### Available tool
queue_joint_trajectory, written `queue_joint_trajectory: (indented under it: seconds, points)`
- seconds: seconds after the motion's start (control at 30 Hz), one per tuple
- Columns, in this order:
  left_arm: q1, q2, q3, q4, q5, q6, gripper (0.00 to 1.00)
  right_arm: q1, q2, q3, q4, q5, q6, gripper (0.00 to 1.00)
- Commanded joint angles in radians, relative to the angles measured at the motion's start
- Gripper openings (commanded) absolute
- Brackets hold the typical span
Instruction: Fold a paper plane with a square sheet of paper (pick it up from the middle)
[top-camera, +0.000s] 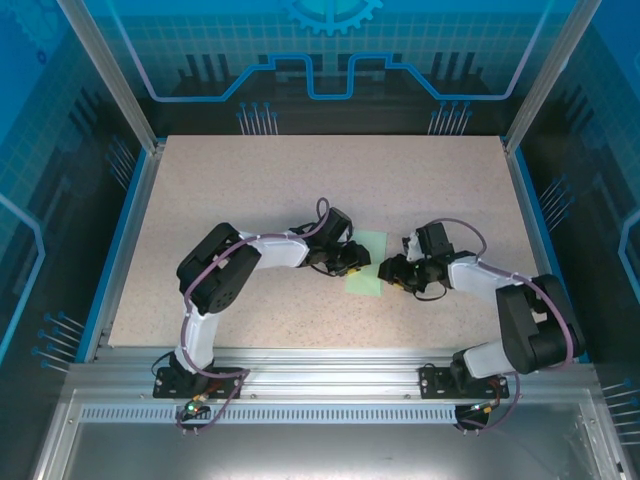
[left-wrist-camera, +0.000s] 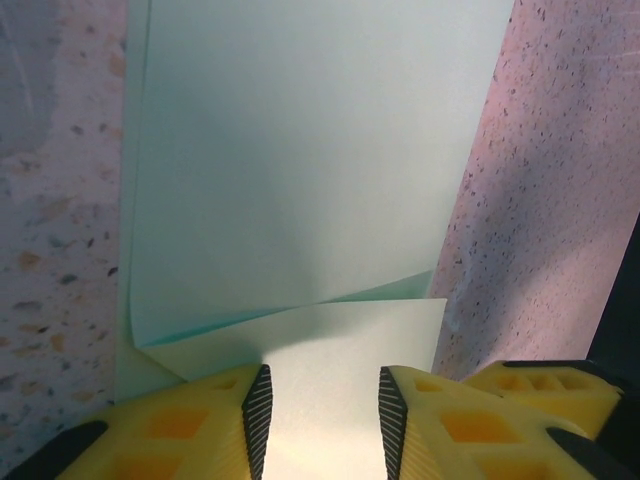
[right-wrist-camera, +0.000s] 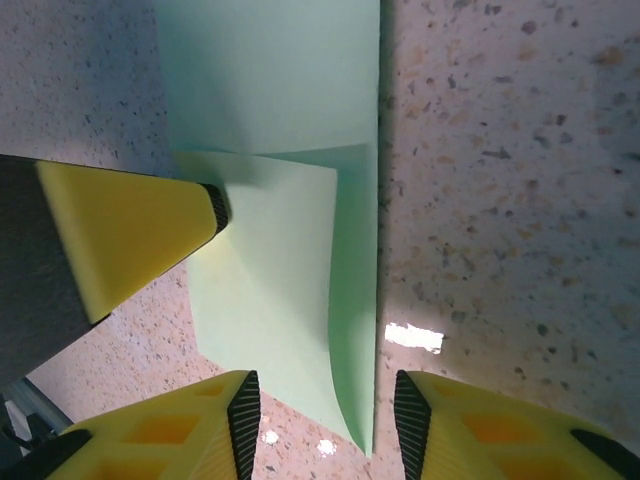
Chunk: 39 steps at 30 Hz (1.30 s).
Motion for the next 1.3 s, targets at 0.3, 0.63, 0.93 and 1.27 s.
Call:
queue_joint_trajectory:
  seconds: [0.3,0.63,0.93,1.27]
  points:
    - [0.004,-0.046,0.024,-0.045,0.02,0.037,0.39,-0.01,0.131,0.071,0.038,-0.05,-0.045,0.42]
    - [0.004,-0.045,0.03,-0.057,0.015,0.045,0.39,-0.009,0.157,0.071,0.078,-0.088,-0.019,0.37]
    - [0.003,-0.048,0.031,-0.063,0.008,0.045,0.4,-0.012,0.139,0.061,0.102,-0.102,0.008,0.34]
    - [0.004,-0.065,0.025,-0.063,-0.007,0.044,0.4,-0.019,0.143,0.055,0.11,-0.12,0.0,0.34]
